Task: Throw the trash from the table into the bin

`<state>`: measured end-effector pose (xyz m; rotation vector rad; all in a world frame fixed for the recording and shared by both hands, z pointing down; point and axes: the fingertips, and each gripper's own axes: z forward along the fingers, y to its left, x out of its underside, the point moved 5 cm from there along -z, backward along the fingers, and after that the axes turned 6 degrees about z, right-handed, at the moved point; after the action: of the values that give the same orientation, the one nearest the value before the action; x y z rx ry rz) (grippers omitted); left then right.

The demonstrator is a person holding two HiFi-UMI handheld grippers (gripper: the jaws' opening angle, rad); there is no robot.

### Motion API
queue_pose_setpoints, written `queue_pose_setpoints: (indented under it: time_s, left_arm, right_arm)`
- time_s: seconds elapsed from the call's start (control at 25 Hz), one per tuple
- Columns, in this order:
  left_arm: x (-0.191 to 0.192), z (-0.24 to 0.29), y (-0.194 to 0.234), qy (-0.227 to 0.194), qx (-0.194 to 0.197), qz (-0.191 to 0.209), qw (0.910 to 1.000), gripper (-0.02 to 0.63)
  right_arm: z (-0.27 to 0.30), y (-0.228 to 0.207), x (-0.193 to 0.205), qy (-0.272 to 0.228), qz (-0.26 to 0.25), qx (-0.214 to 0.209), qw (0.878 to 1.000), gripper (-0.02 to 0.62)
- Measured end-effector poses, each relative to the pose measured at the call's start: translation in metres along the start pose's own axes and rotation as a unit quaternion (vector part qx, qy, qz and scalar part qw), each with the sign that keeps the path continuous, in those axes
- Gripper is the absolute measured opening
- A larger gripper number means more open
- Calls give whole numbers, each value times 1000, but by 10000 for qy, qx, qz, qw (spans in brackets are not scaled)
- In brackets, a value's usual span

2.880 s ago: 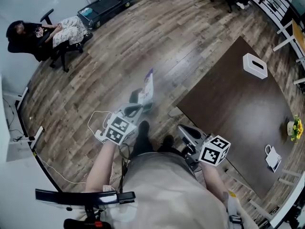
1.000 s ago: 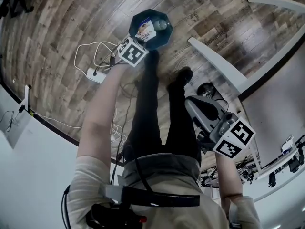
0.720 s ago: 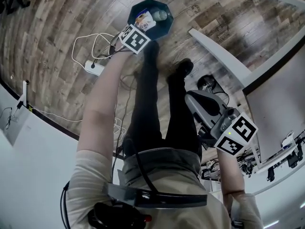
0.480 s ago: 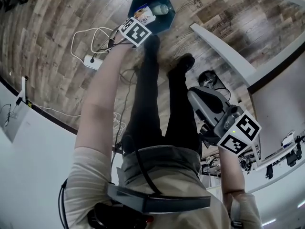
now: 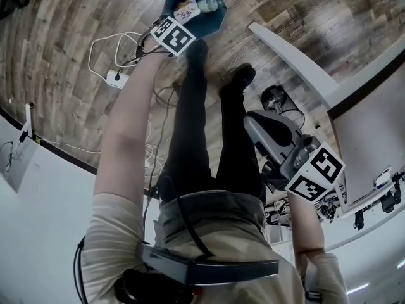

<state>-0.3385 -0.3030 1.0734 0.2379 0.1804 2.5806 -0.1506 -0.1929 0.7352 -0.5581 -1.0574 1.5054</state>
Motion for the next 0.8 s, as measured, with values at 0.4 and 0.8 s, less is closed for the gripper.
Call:
queue_pose_setpoints:
  time_s: [0.4, 0.8]
  left_arm:
    - [-17, -67, 13, -381, 48, -121, 9992, 310]
    - [-63, -231, -23, -1977, 29, -646, 9781, 303]
  right_arm:
    - [-14, 43, -21, -420, -394, 25, 9983, 14]
    - [-54, 130, -59, -993, -575, 44, 9934, 14]
